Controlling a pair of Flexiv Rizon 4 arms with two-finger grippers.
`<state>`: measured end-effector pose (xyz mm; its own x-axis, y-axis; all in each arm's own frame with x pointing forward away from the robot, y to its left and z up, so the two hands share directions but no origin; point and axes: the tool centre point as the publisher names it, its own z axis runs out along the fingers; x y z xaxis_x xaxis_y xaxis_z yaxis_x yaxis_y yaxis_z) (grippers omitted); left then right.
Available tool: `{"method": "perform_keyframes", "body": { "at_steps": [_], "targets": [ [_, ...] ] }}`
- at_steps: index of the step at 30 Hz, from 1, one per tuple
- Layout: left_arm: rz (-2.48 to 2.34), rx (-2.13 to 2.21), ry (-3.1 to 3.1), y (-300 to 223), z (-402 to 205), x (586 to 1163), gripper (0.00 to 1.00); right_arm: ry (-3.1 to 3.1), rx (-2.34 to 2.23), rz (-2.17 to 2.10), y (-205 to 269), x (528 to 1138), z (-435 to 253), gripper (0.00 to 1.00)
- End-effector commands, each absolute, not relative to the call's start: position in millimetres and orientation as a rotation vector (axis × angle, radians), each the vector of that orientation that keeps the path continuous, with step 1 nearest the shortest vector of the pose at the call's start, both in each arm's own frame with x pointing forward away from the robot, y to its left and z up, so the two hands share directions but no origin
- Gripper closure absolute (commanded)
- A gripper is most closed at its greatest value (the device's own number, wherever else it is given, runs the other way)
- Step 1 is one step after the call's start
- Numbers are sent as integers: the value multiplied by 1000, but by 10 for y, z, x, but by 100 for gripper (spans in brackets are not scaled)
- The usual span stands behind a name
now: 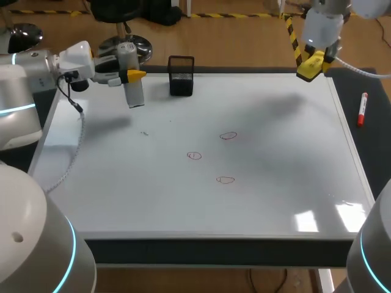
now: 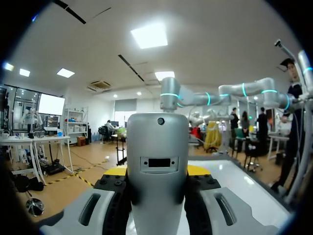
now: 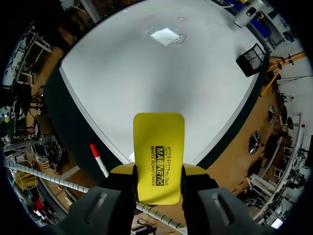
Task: Pick up the inspection probe, press it on each red-marked spot on the whiteboard one by one, put down the probe, pick up the eraser, and wipe off all the red marks.
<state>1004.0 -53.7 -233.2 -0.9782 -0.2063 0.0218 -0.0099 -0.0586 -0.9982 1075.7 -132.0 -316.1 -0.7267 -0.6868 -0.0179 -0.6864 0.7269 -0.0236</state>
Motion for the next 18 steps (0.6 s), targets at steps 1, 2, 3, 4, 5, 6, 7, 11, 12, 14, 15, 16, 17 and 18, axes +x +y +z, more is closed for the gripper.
{"method": "perform_keyframes", "body": {
  "at_steps": [1,2,3,4,5,6,7,11,12,14,15,16,17,18],
  "targets": [
    [-2187,-227,2053,-672,-2295,9977,100,2896,-1154,-29,-1326,10757,-3150,100],
    [-2199,-219,2048,-708,-2290,9949,100,2896,-1154,-29,-1326,10757,-3150,100],
    [-2208,-213,2046,-746,-2286,9918,100,2896,-1154,-29,-1326,10757,-3150,100],
    [-2213,-210,2047,-783,-2285,9888,100,2896,-1154,-29,-1326,10757,-3150,100],
    [-2229,-198,2047,-826,-2283,9853,100,2896,-1154,-29,-1326,10757,-3150,100],
    [-2234,-193,2048,-868,-2281,9818,100,2896,-1154,-29,-1326,10757,-3150,100],
    [-2246,-187,2046,-902,-2280,9792,100,2896,-1154,-29,-1326,10757,-3150,100],
    [-2280,-147,2047,-1063,-2254,9673,100,2896,-1154,-29,-1326,10757,-3150,100],
    [-2285,-140,2047,-1093,-2246,9653,100,2896,-1154,-29,-1326,10757,-3150,100],
    [-2294,-111,2065,-1185,-2235,9599,100,2896,-1154,-29,-1326,10757,-3150,100],
    [-2309,-95,2065,-1241,-2228,9562,100,2896,-1154,-29,-1326,10757,-3150,100],
    [-2321,-81,2065,-1286,-2223,9532,100,2896,-1154,-29,-1326,10757,-3150,100],
    [-2325,-74,2071,-1330,-2223,9506,100,2896,-1154,-29,-1326,10757,-3150,100],
    [-2341,-59,2072,-1374,-2224,9479,100,2896,-1154,-29,-1326,10757,-3150,100]
  ]
}}
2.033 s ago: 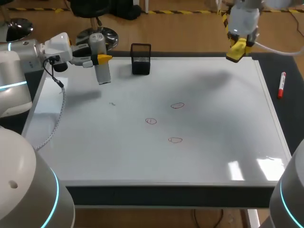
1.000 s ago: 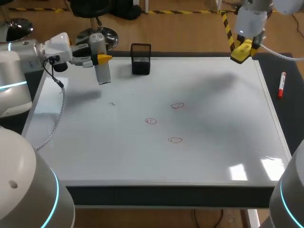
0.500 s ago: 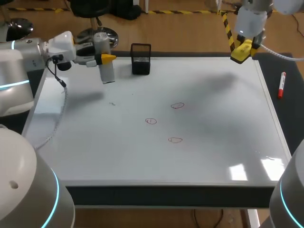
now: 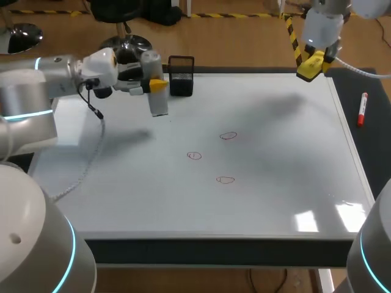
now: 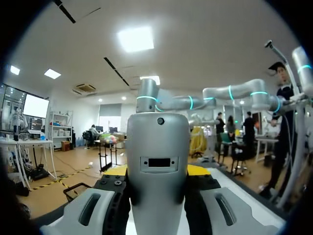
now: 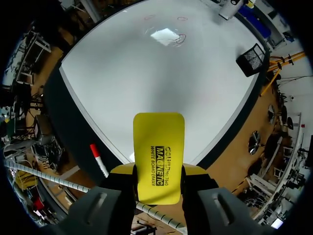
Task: Pick up the inspection probe, press it on each red-marked spot on the whiteboard one by one, put down the probe, pick up the eraser, and wipe off all the red marks.
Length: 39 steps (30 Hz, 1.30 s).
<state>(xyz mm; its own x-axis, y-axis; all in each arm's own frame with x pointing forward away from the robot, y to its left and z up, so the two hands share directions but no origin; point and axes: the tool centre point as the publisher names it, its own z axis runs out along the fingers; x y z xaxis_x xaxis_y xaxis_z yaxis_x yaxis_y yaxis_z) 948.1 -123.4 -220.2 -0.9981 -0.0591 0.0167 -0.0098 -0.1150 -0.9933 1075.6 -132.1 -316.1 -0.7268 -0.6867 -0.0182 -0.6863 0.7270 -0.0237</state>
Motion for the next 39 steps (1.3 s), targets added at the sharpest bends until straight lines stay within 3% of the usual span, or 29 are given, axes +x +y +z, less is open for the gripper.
{"method": "perform_keyframes", "body": {
  "at_steps": [1,15,39],
  "targets": [
    [-2349,-48,2077,-1418,-2227,9450,100,2896,-1154,-29,-1326,10757,-3150,100],
    [-2422,58,2144,-1779,-2280,9037,100,2896,-1154,-29,-1326,10757,-3150,100],
    [-2492,90,2220,-1937,-2593,8582,100,2896,-1154,-29,-1326,10757,-3150,100]
  ]
}}
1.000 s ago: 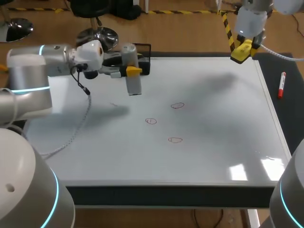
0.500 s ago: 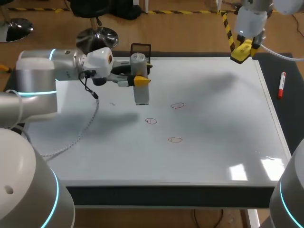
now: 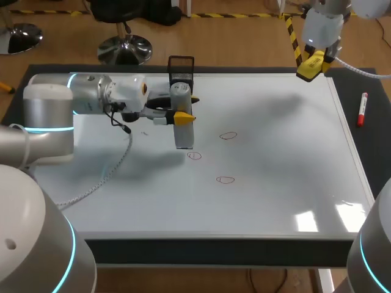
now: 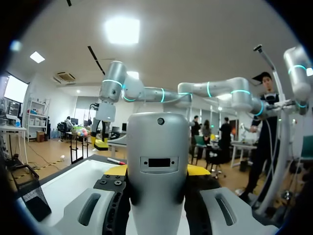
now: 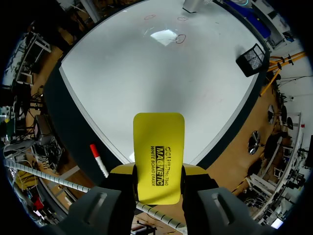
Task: Pick up the inspection probe, press it on each red-marked spot on the whiteboard one by one, put down the probe, pick up the eraser, and wipe off all the red marks.
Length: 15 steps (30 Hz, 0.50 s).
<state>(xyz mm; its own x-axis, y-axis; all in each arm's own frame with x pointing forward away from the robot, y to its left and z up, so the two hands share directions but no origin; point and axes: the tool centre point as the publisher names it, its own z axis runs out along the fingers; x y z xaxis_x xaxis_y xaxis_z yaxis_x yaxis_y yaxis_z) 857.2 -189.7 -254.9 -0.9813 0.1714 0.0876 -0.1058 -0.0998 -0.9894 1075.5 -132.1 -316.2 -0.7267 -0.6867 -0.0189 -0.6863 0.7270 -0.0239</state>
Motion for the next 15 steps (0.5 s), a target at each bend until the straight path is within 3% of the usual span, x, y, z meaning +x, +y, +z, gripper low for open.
{"method": "perform_keyframes", "body": {
  "at_steps": [1,15],
  "targets": [
    [2199,-88,-1951,-1944,-2605,8575,100,2896,-1154,-29,-1326,10757,-3150,100],
    [2187,-112,-1909,-2055,-2762,8555,100,2896,-1154,-29,-1326,10757,-3150,100]
  ]
}}
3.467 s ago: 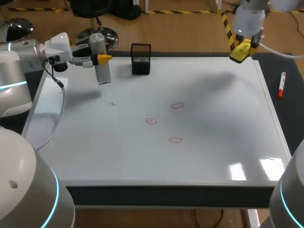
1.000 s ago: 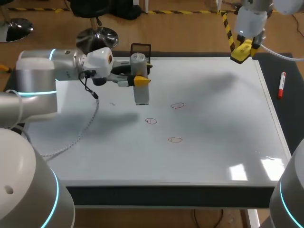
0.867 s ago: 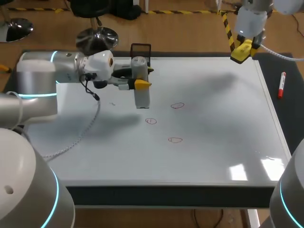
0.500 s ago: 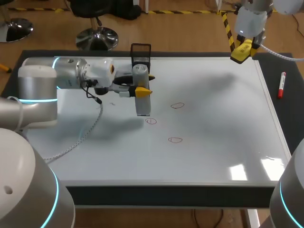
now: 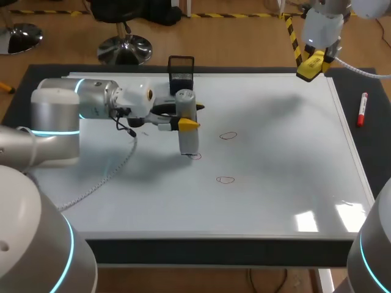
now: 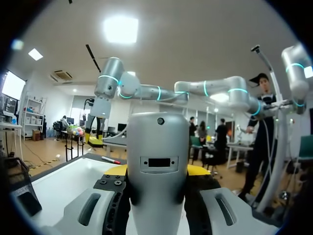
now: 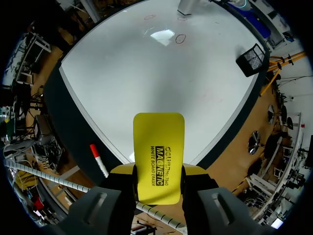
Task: Pick up the inspection probe, press it on each red-marked spot on the whiteboard one by one, put down the probe, pick up the eraser, and wipe off all the red marks.
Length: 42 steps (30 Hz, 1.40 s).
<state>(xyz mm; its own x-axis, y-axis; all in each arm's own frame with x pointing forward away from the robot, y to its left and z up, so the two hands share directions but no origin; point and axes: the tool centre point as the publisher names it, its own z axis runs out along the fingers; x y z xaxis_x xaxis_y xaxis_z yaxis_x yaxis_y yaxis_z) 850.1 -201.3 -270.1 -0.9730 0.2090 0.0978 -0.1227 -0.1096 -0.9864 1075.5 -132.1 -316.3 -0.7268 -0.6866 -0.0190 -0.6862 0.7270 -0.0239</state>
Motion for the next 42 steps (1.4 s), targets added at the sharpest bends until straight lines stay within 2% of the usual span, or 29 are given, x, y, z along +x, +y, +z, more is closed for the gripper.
{"method": "perform_keyframes", "body": {
  "at_steps": [1,42],
  "targets": [
    [2188,-112,-1908,-2065,-2773,8555,100,2896,-1154,-29,-1326,10757,-3150,100],
    [2170,-102,-1893,-2109,-2964,8612,100,2896,-1154,-29,-1326,10757,-3150,100]
  ]
}}
